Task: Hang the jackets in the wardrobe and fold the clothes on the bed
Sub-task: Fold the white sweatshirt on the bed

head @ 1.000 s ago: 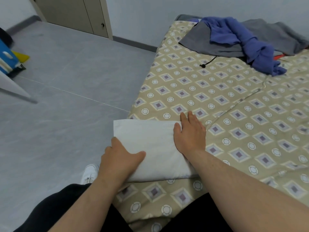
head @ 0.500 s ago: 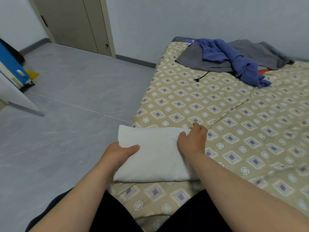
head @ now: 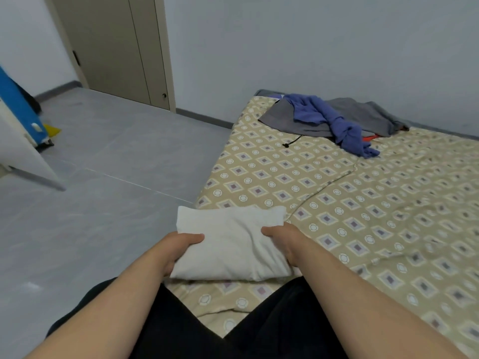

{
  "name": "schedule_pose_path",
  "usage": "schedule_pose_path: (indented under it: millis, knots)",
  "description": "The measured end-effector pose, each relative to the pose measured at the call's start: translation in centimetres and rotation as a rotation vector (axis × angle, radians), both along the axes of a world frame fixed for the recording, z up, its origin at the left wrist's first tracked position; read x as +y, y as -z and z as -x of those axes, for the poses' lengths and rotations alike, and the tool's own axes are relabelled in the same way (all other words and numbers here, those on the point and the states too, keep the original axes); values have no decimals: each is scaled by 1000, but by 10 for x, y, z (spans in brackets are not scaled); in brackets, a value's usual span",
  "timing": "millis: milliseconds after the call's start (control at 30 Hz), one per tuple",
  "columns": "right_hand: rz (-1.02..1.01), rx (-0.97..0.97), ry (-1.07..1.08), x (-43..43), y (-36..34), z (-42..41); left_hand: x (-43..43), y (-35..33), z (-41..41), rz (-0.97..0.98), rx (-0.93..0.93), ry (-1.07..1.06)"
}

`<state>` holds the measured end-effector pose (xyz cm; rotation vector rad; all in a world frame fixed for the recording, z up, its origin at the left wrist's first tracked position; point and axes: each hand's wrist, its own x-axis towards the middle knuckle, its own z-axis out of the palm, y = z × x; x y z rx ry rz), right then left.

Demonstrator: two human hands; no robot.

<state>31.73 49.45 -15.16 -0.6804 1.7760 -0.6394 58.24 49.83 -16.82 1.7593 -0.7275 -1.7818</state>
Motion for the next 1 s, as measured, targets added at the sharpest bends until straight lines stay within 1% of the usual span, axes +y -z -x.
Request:
schedule_pose_path:
  millis: [100,200,300,367,467,500,567,667,767,900,1000]
  knots:
    - [102,68,-54,10,-10,-3,8,-7,5,75,-2,-10]
    - [189,117,-35,15,-17,-4,10,-13,9,157,-40,-51]
    - [220,129,-9,17,-18,-2,6,-14,8,151,-61,-90]
    - [272,154,-23,16,-17,-3,4,-14,5,82,7,-103]
    - [444,212,-22,14,-22,-10,-1,-16,2,-2,164,-104]
    - [499,222,4,13,-24,-13,-4,-17,2,11,206,-123]
    - [573,225,77,10,-28,-17,-15,-17,0,113,248,-168]
    - [636,215,148,0,-29,-20,-34,-16,-3,273,189,-203]
    - [662,194,172,-20,-22,-21,-58,-10,-8,359,102,-152]
    - [654,181,211,-53,-4,-26,-87,-1,-12,415,32,-159]
    - [639,109,257,-76,9,-26,-105,5,-14,416,66,-164]
